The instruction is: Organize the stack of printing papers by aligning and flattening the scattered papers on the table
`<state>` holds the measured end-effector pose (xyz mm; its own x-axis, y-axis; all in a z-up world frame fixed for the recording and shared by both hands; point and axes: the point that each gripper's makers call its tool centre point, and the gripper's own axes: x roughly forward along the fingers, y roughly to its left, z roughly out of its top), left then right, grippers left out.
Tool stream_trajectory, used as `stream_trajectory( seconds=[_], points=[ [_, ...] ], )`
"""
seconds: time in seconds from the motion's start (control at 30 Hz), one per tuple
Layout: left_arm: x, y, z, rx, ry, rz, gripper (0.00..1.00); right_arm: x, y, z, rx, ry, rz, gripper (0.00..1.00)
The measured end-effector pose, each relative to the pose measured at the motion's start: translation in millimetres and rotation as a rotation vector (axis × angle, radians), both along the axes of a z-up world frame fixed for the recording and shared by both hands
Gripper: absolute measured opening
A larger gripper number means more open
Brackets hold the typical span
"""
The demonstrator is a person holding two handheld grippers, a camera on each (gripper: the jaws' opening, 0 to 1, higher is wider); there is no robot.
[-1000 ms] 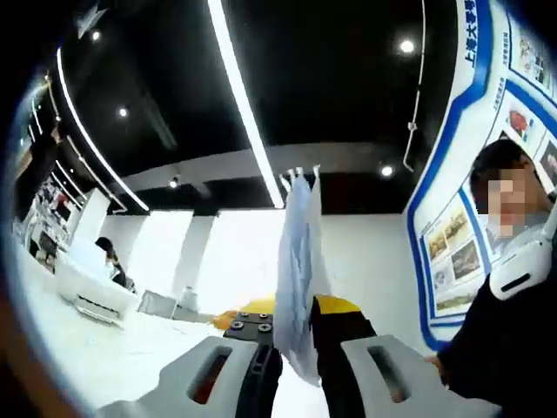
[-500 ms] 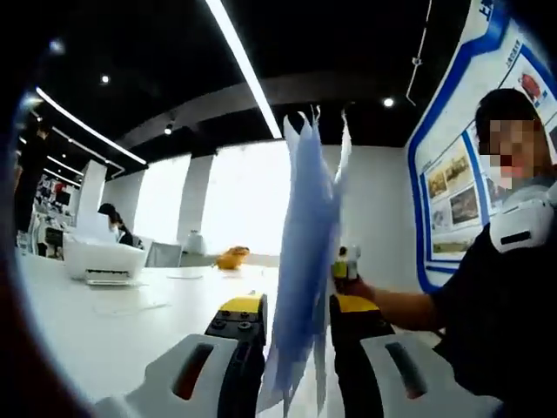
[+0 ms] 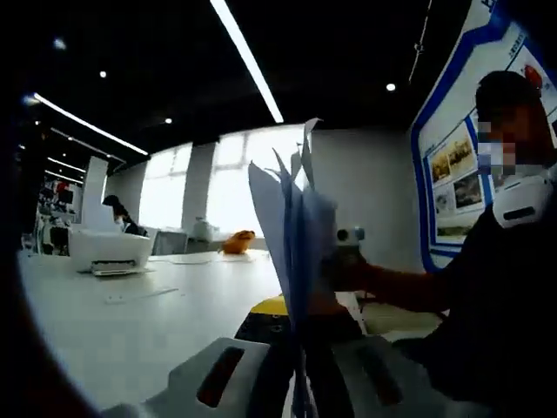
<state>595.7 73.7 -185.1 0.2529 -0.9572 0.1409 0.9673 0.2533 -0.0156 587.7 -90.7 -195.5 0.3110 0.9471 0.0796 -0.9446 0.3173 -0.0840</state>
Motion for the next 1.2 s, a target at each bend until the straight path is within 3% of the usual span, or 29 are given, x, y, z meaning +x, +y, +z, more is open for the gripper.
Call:
stream_trajectory(
  seconds=[0.17,0.53,0.77,0.9,1.1,1.17,1.2],
  points=[
    [7.9,7,-3.2,0.024,-0.036,0.085,0.06,8,12,-5.8,-0.042,-0.027,-0.06,0.0],
    [18.5,12,-25.2,0.043,-0.001,0.112,0.06,9,21,-24.5,-0.094,-0.012,-0.083,0.0],
    [18.8,8,-34.6,0.064,-0.004,0.114,0.07,11,21,-36.3,-0.101,0.031,-0.1,0.0],
    [20.8,5,-35.3,0.055,0.016,0.116,0.17,12,22,-36.8,-0.081,0.062,-0.115,0.13],
    [19.2,-2,-36.7,0.06,0.028,0.1,0.22,9,22,-33.0,-0.061,0.067,-0.101,0.16],
    [15.4,-4,-37.9,0.077,0.025,0.069,0.12,10,21,-32.7,-0.06,0.07,-0.106,0.13],
    [14.1,-5,-36.9,0.083,0.008,0.065,0.06,8,20,-31.1,-0.06,0.065,-0.097,0.05]
  ],
)
